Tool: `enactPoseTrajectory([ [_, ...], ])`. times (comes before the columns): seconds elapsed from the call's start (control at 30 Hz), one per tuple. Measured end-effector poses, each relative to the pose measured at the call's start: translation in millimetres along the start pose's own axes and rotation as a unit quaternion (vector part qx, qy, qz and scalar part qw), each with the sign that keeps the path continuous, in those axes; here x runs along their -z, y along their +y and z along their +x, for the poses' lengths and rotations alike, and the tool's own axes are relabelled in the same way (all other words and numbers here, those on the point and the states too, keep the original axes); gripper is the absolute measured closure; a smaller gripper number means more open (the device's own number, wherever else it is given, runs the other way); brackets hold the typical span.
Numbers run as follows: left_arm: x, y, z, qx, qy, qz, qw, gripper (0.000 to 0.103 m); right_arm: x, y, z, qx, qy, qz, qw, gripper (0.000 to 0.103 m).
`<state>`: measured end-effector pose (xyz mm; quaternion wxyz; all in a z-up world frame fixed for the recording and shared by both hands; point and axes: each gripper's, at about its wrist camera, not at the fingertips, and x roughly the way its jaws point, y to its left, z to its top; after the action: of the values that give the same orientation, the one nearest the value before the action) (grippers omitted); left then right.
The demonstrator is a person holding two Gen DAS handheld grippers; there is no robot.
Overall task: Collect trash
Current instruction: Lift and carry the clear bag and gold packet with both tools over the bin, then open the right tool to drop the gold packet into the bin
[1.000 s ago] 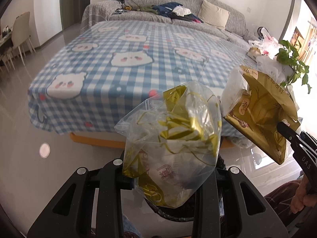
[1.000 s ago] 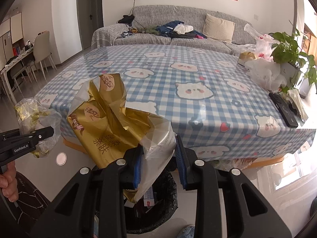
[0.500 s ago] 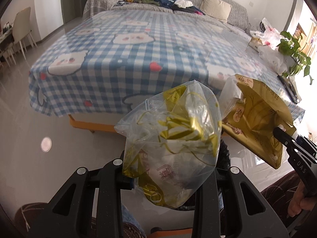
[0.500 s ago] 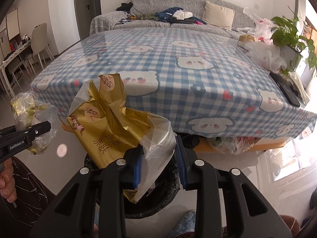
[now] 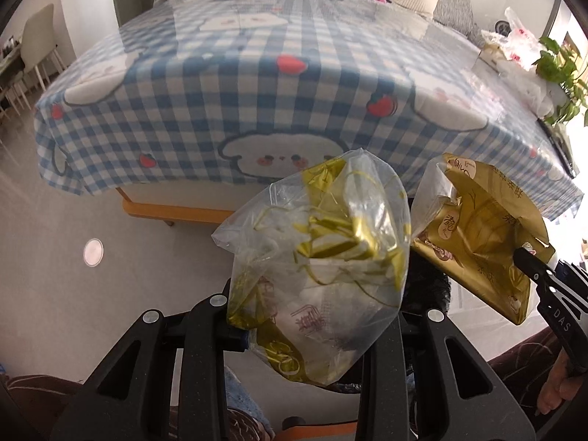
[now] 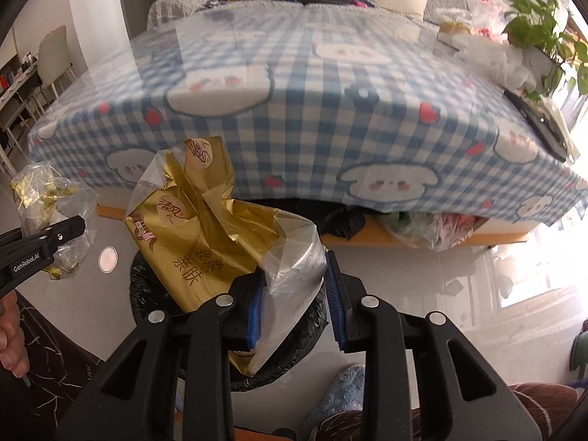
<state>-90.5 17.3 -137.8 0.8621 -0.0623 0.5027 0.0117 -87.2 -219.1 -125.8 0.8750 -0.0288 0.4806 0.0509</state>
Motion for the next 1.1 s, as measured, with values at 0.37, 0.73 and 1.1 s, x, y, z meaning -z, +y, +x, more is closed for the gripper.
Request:
enactPoseTrajectory([
  [0.37, 1, 0, 39, -0.011, 0.023, 0.007, 0.9996, 0.073, 8, 13, 38, 0.011, 0.042, -0.016, 0.999, 0.075],
  [0.73, 6, 8, 52, -0.020, 0.041, 0.004, 0.9989, 0.072, 9, 36, 58, 0.017, 0.048, -0.041, 0.998, 0.071],
  [1.1, 10, -12, 64, -0.010, 0.046, 0.022, 0.9986, 0.072, 4, 28, 55, 0.013, 0.037, -0.023, 0.999, 0.030],
])
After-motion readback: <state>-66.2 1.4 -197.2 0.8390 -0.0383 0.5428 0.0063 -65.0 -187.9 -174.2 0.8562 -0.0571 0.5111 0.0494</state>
